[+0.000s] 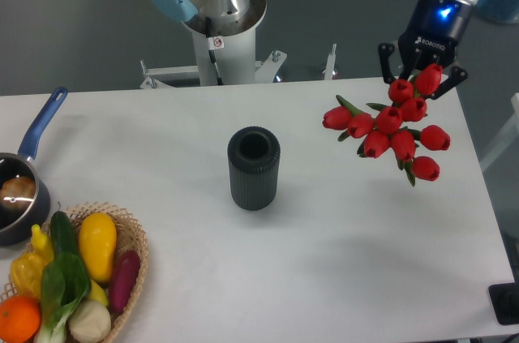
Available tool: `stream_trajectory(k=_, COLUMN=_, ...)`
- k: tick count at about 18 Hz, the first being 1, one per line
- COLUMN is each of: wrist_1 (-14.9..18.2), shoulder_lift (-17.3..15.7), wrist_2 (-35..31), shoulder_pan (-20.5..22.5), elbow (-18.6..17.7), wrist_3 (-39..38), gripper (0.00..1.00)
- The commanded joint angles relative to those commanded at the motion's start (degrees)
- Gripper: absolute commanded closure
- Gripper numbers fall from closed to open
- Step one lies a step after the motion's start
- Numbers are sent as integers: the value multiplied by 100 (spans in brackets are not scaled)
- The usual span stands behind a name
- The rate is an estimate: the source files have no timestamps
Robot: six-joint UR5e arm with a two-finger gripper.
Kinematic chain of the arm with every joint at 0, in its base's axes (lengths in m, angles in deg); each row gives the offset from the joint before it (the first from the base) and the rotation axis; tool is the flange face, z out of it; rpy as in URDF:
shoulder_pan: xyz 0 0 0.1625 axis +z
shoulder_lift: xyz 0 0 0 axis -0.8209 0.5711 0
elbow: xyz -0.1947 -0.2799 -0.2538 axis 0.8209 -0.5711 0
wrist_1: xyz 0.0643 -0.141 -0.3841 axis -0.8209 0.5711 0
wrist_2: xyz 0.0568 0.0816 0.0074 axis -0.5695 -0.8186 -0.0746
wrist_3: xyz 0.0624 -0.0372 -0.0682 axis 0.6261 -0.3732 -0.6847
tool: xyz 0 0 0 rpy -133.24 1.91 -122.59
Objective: Pick up the flowers from the vase
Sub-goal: 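Carry the tulip bunch up and away from the vase, then hold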
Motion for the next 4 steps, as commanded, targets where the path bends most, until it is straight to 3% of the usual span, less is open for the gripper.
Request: stream_trajectory(k=4, wrist_1=9, shoulder_lift=-26, wrist_2=9, shoulder_pan=-26, elbow=18, wrist_3=-9, gripper=73)
